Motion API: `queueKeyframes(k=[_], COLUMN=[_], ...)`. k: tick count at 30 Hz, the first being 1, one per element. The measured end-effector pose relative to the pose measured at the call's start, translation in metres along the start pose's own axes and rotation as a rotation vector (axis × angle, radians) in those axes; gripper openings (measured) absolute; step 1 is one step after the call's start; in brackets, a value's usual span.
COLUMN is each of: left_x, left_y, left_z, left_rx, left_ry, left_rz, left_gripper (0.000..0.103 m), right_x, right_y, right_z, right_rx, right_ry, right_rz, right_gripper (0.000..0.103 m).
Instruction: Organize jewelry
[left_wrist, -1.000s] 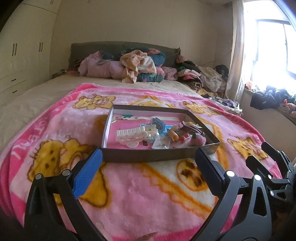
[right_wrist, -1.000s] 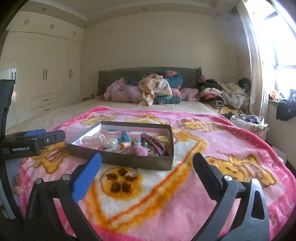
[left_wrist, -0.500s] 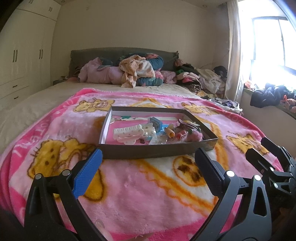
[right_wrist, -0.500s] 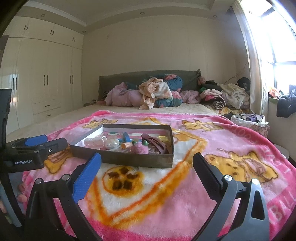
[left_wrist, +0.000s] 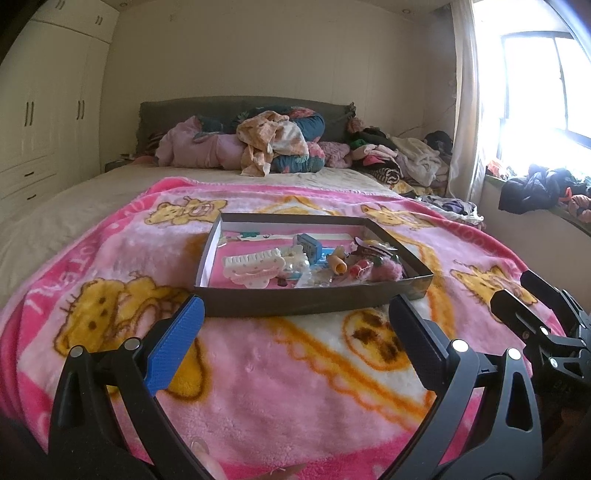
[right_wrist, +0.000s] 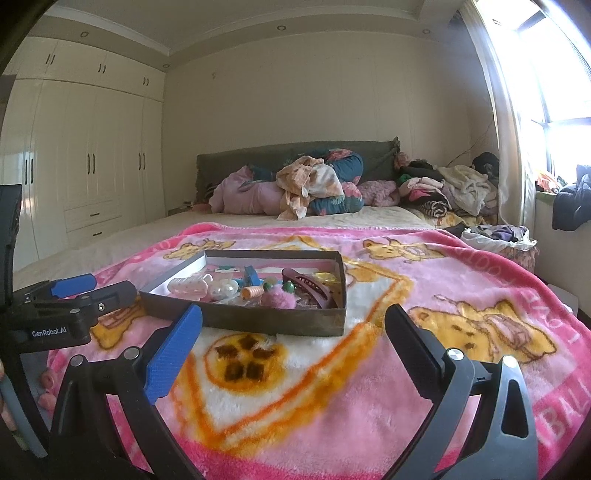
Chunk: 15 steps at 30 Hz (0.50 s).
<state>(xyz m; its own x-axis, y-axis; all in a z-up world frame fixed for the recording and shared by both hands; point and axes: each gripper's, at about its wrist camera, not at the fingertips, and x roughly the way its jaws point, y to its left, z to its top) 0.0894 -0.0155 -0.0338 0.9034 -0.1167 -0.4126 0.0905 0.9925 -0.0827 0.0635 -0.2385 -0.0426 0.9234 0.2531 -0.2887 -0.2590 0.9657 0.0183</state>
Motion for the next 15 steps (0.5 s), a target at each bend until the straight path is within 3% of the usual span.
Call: queueKeyframes(k=[15], left_x=[-0.0008], left_y=[-0.0008], left_z=[-0.0001], left_rx=[-0.001], left_ry=[0.002], left_rz=[0.001], left_gripper=[0.092], right_x=[-0.0003], right_y=[-0.0006], right_z=[0.0003], right_rx=[0.000], right_ry=[-0.007], right_rz=[-0.003], right_gripper=[0.097])
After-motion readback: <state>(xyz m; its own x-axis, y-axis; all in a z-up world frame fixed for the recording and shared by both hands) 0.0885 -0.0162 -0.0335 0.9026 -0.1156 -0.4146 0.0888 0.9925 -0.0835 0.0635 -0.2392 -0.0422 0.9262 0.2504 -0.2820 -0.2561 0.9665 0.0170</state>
